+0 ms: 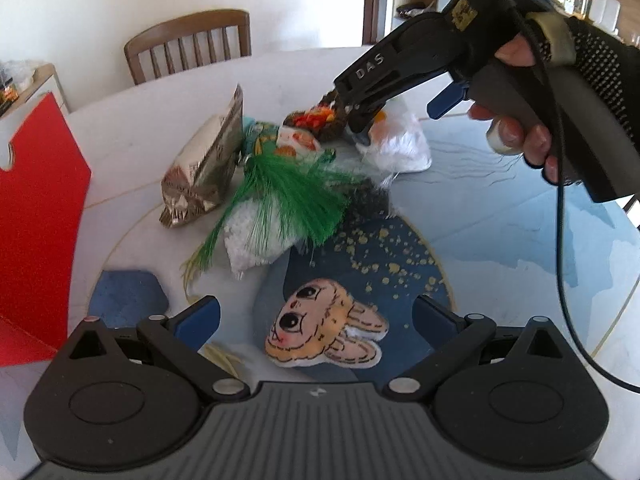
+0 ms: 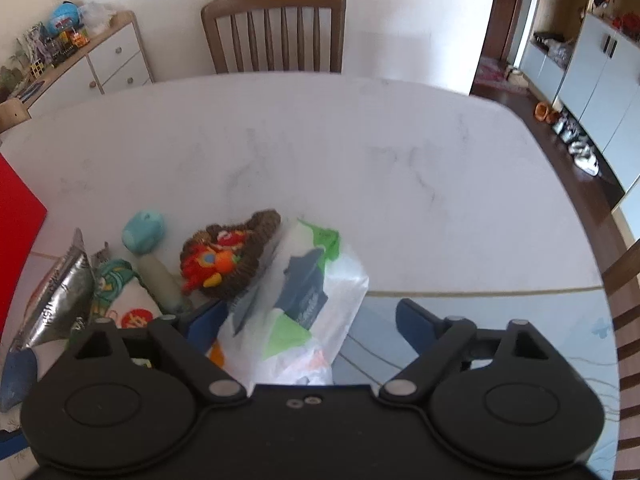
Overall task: Organize objects
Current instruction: 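Grasp the white plastic bag with right gripper while left gripper grasps bunny-face cushion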
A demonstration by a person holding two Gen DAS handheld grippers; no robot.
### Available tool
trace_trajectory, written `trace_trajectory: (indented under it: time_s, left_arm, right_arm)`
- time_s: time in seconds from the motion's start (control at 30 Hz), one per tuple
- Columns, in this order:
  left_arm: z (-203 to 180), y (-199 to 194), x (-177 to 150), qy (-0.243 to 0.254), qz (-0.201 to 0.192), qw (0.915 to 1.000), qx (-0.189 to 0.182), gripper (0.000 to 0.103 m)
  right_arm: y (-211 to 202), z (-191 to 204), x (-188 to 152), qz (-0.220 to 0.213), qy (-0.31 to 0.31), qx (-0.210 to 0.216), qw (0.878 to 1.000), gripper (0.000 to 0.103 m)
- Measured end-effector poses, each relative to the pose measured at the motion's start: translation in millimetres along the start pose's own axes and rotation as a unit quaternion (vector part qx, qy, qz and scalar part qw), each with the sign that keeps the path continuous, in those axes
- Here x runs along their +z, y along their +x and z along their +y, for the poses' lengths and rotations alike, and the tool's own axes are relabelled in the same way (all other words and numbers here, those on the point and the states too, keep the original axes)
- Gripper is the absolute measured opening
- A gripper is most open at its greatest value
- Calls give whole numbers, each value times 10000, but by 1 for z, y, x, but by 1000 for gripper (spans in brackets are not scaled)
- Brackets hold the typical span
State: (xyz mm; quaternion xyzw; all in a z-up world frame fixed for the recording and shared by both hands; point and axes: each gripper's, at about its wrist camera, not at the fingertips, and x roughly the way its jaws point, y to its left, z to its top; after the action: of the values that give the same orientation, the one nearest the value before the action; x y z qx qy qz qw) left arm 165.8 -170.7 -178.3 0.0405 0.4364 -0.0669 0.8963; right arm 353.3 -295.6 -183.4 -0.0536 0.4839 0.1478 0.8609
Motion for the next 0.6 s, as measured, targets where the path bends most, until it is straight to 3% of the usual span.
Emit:
trace_trajectory:
  time_s: [0.4, 0.47, 0.6]
  left_arm:
    - [0, 8, -1, -15, 134, 9999, -4, 96]
    - [0, 7, 0, -7, 106, 9999, -12, 91]
    - [-3, 4, 3, 90, 62, 9999, -82, 67]
  right_arm:
    - [2, 2, -6, 89, 83, 287, 9995, 68]
    - [3, 2, -5, 95, 91, 260, 9996, 66]
    - [2, 3, -5, 119, 120, 289, 9994, 54]
